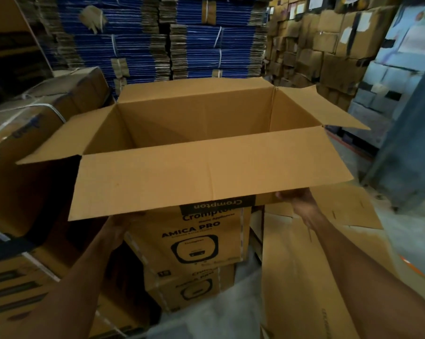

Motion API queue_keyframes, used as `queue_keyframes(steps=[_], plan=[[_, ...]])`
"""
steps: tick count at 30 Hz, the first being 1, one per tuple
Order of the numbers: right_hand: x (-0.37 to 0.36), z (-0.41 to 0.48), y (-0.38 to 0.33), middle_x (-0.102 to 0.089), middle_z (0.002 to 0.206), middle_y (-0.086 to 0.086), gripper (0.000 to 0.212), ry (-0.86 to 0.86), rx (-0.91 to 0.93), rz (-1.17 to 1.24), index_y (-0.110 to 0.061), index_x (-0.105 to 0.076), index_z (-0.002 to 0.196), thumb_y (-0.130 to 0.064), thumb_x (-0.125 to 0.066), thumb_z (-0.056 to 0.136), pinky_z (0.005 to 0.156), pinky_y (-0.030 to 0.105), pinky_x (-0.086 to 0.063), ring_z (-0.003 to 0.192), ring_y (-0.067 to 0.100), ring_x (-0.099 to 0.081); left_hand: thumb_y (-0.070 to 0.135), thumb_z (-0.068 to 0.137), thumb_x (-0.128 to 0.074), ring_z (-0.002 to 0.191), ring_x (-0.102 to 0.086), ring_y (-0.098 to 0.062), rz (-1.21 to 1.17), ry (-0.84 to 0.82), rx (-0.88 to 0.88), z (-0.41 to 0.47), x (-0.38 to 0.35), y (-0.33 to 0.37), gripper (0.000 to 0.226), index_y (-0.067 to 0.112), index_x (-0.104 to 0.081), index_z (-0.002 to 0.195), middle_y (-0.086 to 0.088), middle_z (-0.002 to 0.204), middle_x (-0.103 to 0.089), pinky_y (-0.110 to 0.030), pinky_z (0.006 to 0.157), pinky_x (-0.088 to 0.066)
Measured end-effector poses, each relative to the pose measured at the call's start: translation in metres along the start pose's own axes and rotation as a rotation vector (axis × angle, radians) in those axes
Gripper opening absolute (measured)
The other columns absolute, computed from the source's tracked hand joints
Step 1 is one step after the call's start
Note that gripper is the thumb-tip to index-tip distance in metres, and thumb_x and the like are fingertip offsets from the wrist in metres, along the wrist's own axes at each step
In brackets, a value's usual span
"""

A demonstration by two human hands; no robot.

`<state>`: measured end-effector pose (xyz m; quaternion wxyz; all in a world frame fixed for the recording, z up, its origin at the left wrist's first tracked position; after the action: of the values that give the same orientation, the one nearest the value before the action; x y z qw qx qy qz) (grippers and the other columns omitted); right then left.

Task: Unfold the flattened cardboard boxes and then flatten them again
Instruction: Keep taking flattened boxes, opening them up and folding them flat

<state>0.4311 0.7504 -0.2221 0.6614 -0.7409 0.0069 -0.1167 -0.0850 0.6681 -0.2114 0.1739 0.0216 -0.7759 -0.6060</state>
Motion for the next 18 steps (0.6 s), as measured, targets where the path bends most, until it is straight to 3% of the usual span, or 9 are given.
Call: queue_keyframes(steps=[2, 4, 9, 13, 16, 18], plan=[[0.001, 0.002, -0.009, -0.055, 0.138, 0.000, 0.087, 0.016, 0.048, -0.011, -0.022, -0.037, 0.141, -0.024, -0.091, 0.073, 0.109, 0.046, -0.045, 0.129, 0.023, -0.051, -0.006, 0.089, -0.070, 0.101, -0.064, -0.025, -0.081, 0.109, 0.020, -0.008, -0.001, 0.016, 0.068, 0.004, -0.039, 0.149, 0.000, 0.110, -0.065, -0.050, 0.102, -0.047], [0.003, 0.005, -0.020, -0.056, 0.136, 0.001, 0.080, 0.071, 0.067, 0.011, -0.027, -0.037, 0.133, -0.025, -0.090, 0.073, 0.111, 0.050, -0.044, 0.127, 0.025, -0.053, 0.006, 0.077, -0.085, 0.109, -0.055, -0.020, -0.118, 0.183, -0.020, -0.013, 0.000, 0.032, 0.092, 0.017, -0.027, 0.148, 0.004, 0.119, -0.053, -0.045, 0.098, -0.047], [0.012, 0.011, -0.081, -0.063, 0.128, -0.005, 0.079, 0.176, 0.184, 0.087, -0.032, -0.048, 0.129, -0.056, -0.087, 0.064, 0.102, 0.048, -0.051, 0.115, 0.020, -0.061, 0.021, 0.081, -0.083, 0.121, -0.054, -0.019, -0.209, 0.221, -0.176, -0.026, 0.019, 0.086, 0.078, 0.023, -0.029, 0.137, 0.005, 0.129, -0.051, -0.041, 0.096, -0.050], [0.011, 0.020, -0.148, -0.064, 0.125, -0.005, 0.061, 0.209, 0.323, 0.115, -0.036, -0.054, 0.124, -0.059, -0.078, 0.074, 0.092, 0.041, -0.049, 0.115, 0.021, -0.059, 0.033, 0.084, -0.080, 0.120, -0.055, -0.020, -0.268, 0.259, -0.268, -0.032, 0.038, 0.145, 0.070, 0.025, -0.033, 0.136, 0.004, 0.129, -0.053, -0.051, 0.100, -0.050], [0.017, 0.039, -0.170, -0.062, 0.136, -0.004, 0.095, 0.239, 0.323, 0.093, -0.033, -0.052, 0.138, -0.080, -0.076, 0.059, 0.102, 0.049, -0.049, 0.122, 0.022, -0.059, 0.044, 0.085, -0.078, 0.120, -0.058, -0.021, -0.272, 0.261, -0.307, -0.040, 0.046, 0.174, 0.069, 0.025, -0.034, 0.135, 0.003, 0.131, -0.053, -0.051, 0.097, -0.052], [0.018, 0.047, -0.171, -0.059, 0.141, -0.007, 0.101, 0.224, 0.306, 0.053, -0.039, -0.047, 0.143, -0.084, -0.074, 0.056, 0.104, 0.053, -0.048, 0.125, 0.022, -0.057, 0.047, 0.085, -0.076, 0.113, -0.059, -0.019, -0.235, 0.264, -0.308, -0.046, 0.049, 0.178, 0.068, 0.030, -0.033, 0.135, 0.006, 0.127, -0.053, -0.048, 0.087, -0.054]])
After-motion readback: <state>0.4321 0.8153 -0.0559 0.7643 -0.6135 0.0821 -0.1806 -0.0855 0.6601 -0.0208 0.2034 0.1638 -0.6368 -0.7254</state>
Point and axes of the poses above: each hand's wrist, its own z-axis towards the middle knuckle, its own x-axis out of the back of the hand, y = z × x, the point moved 5 cm from there along z, towards the middle knuckle
